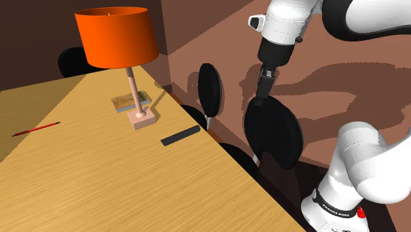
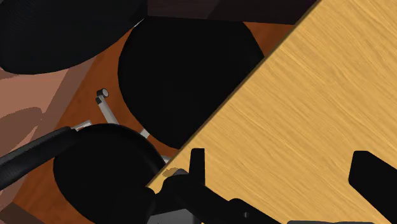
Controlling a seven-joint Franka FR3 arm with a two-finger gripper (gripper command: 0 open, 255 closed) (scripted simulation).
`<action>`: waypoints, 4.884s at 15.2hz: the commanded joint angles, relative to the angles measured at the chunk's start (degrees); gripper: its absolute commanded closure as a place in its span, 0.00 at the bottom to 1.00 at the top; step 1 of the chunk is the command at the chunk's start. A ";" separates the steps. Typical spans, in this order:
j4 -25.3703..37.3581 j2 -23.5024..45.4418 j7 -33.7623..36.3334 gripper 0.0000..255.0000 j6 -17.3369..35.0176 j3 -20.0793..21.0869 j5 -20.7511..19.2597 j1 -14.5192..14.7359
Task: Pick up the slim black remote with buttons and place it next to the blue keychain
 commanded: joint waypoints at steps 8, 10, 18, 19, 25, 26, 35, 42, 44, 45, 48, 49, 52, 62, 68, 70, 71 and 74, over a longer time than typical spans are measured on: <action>-1.39 10.72 -11.54 0.00 12.08 -6.07 -2.71 1.80; -0.98 14.41 -14.82 0.00 15.32 -7.65 -3.11 2.40; 3.97 31.01 -28.35 0.00 26.58 -12.82 -2.24 4.93; 4.94 33.22 -30.11 0.00 27.74 -13.29 -1.83 5.23; 12.16 46.75 -40.88 0.00 33.24 -14.85 1.79 6.37; 13.59 49.02 -42.65 0.00 33.91 -14.86 2.51 6.40; 25.76 65.84 -54.41 0.00 37.22 -12.88 7.03 5.35; 24.80 68.94 -54.86 0.00 41.23 -12.61 7.72 4.98; 24.81 68.95 -54.86 0.00 41.23 -12.61 7.72 4.98; 24.81 68.95 -54.86 0.00 41.23 -12.61 7.72 4.98; 24.81 68.95 -54.86 0.00 41.23 -12.61 7.72 4.98; 24.81 68.94 -54.86 0.00 41.22 -12.61 7.72 4.98; 24.81 68.94 -54.85 1.00 41.22 -12.61 7.72 4.98; 25.44 67.65 -54.72 1.00 39.33 -12.74 7.43 5.08; 27.08 65.35 -54.51 1.00 35.42 -12.96 6.93 5.26; 27.73 64.66 -54.45 1.00 34.09 -13.02 6.78 5.31; 28.07 64.33 -54.42 1.00 33.42 -13.05 6.71 5.33; 29.17 63.39 -54.34 1.00 31.39 -13.12 6.51 5.39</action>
